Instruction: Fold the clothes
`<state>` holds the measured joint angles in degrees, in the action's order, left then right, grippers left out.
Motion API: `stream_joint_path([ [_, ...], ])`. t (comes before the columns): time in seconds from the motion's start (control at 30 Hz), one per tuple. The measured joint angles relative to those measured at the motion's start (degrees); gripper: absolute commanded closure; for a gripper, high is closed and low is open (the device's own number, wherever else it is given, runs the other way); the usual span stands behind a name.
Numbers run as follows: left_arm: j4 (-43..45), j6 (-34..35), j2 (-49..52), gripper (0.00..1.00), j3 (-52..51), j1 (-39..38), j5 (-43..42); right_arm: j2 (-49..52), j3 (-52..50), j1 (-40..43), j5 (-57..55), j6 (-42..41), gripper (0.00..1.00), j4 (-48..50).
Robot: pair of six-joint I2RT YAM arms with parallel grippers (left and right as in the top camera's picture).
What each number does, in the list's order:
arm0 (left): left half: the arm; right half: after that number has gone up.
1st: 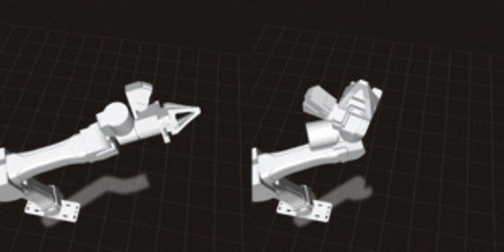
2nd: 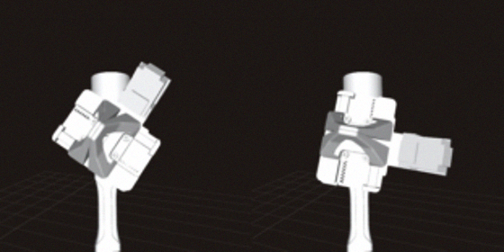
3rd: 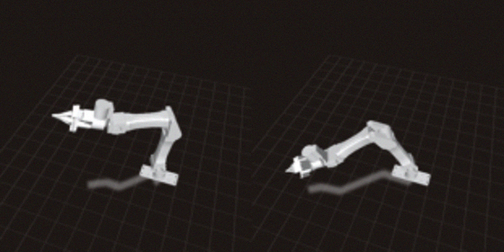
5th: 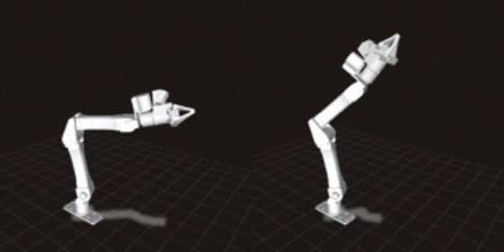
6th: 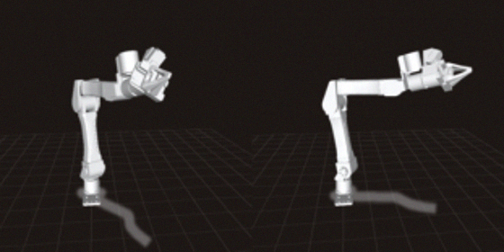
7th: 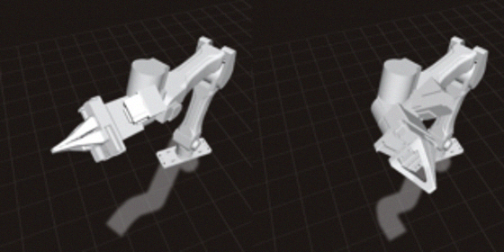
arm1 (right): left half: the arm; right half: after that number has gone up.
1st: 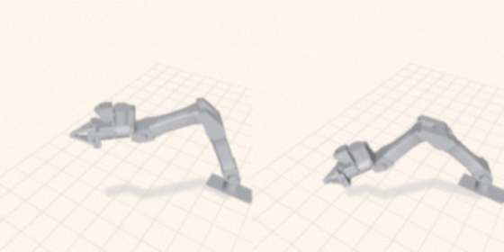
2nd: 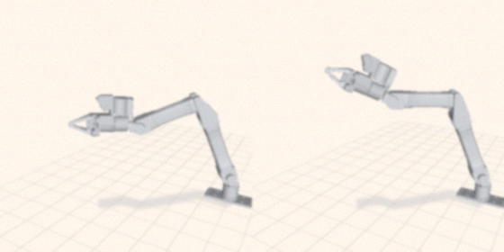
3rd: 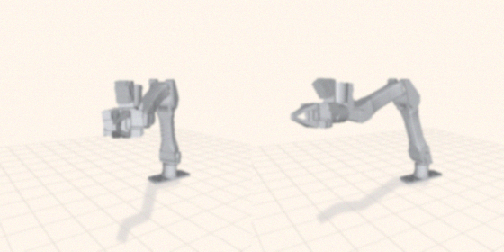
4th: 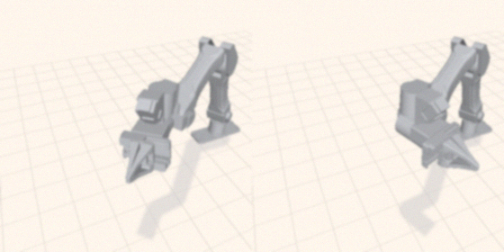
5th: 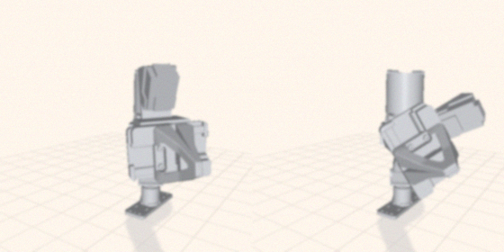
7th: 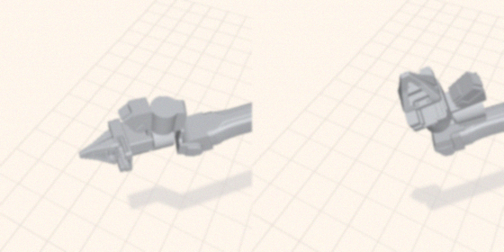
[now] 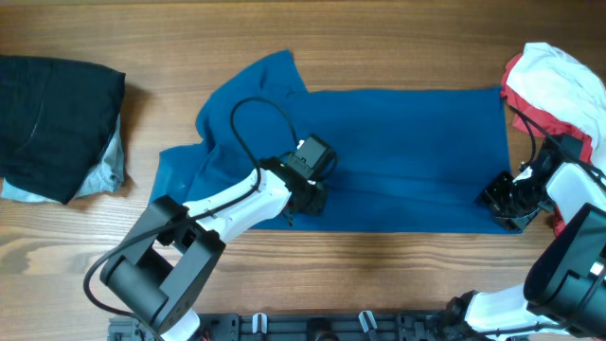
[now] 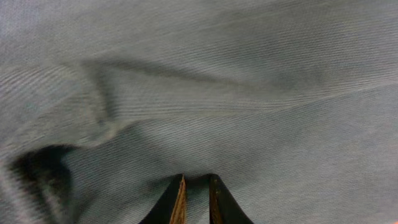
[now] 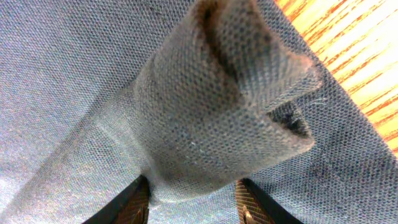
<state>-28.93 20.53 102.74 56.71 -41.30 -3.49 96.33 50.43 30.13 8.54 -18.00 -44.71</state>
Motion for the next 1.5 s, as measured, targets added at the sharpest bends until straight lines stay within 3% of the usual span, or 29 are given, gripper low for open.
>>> stream_joint_path([
  [0.23, 0.17, 0.0, 0.09, 0.83, 0.04, 0.07, -0.57, 0.13, 1.09, 0.0, 0.15, -0.63, 0.54, 3.19],
  [0.37, 0.11, 0.0, 0.09, 0.82, 0.07, 0.07, -0.72, 0.11, 2.67, 0.0, 0.48, -0.83, 0.54, -0.02],
  [0.57, 0.09, 0.0, 0.09, 0.82, 0.07, 0.07, -0.72, 0.11, 6.21, 0.0, 0.44, -1.09, 0.6, -0.44],
  [0.6, 0.09, 0.0, 0.09, 0.82, 0.07, 0.07, -0.72, 0.11, 6.21, 0.0, 0.42, -1.22, 0.67, -0.59],
  [0.67, 0.09, 0.0, 0.09, 0.82, 0.07, 0.07, -0.72, 0.11, 6.21, 0.0, 0.39, -1.29, 0.92, -0.85],
  [0.7, 0.09, 0.0, 0.09, 0.82, 0.07, 0.07, -0.72, 0.11, 6.21, 0.0, 0.39, -1.57, 0.96, -1.05],
  [0.9, 0.09, 0.0, 0.09, 0.82, 0.07, 0.07, -0.7, 0.11, 6.21, 0.0, 0.42, -1.64, 0.96, -0.66],
  [1.03, 0.02, 0.0, 0.13, 0.83, 0.13, 0.07, -0.7, 0.11, 6.29, 0.0, 2.16, -4.26, 0.96, 8.09],
  [1.07, 0.02, 0.0, 0.13, 0.83, 0.15, 0.07, -0.72, 0.09, 6.29, 0.0, 2.4, -5.14, 0.89, 10.21],
  [1.13, 0.0, 0.0, 0.13, 0.82, 0.15, 0.07, -0.7, 0.09, 6.45, 0.0, 3.04, -7.13, 0.62, 13.73],
  [1.5, -0.63, 0.07, 0.13, 0.76, 0.28, 0.07, -0.79, -0.94, 6.62, 0.0, 6.56, -4.2, 0.63, 4.81],
])
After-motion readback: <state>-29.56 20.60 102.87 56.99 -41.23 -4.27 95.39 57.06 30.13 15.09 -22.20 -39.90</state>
